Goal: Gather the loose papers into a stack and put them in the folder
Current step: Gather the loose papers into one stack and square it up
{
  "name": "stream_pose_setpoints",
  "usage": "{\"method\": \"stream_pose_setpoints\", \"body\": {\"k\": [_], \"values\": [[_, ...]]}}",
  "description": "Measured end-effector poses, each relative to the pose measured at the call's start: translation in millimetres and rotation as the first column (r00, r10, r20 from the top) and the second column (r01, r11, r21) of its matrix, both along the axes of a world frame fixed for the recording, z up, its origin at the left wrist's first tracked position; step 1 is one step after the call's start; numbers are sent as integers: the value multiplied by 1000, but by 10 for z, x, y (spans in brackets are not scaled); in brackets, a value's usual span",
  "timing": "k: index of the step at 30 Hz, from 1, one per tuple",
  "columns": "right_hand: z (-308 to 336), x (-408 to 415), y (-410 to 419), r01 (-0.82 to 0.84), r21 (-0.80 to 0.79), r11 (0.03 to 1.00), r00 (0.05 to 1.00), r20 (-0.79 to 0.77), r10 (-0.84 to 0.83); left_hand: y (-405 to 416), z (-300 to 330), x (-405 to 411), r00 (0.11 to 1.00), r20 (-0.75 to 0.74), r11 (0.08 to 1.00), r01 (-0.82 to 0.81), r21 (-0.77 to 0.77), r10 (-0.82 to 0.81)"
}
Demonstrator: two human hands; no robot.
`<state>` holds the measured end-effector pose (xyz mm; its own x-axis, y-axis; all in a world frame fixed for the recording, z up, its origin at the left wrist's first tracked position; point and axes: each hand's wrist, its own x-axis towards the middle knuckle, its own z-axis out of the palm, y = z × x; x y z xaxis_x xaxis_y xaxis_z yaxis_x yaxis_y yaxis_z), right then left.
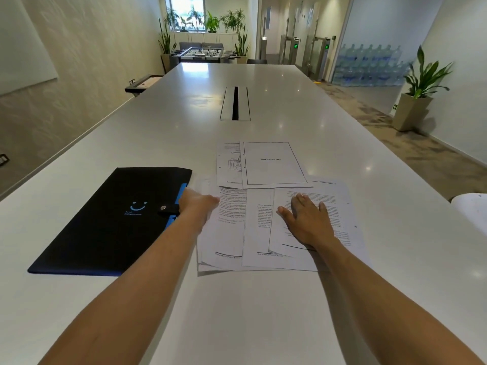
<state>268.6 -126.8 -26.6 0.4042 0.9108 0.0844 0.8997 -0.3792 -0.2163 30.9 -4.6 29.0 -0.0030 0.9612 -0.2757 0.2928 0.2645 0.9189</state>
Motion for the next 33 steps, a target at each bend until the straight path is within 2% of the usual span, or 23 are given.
{"method": "stream_pose_setpoints", "body": {"k": [4,10,17,19,21,23,27,33], "values": [[1,-1,-3,-4,2,1000,1000,-4,4,36,27,-126,980,174,983,121,-140,-96],[37,-102,23,-47,-13,999,999,-19,47,38,-60,-184,949,216,950,266,-165,-228],[36,-357,152,-126,5,992,990,-63,126,50,-58,-213,948,219,943,274,-190,-232],[78,-382,152,-115,78,990,986,-110,123,56,-62,-225,935,270,937,287,-199,-229],[116,-336,123,-19,225,974,993,-113,45,63,-74,-240,920,304,931,313,-188,-248],[155,-224,64,112,272,956,994,-47,-103,66,-87,-249,907,317,925,341,-171,-276],[157,33,-57,379,54,924,924,-79,-375,47,-67,-233,900,315,923,358,-142,-301],[192,-93,-69,335,50,941,942,-53,-333,-12,-36,-155,882,338,921,377,-94,-327]]}}
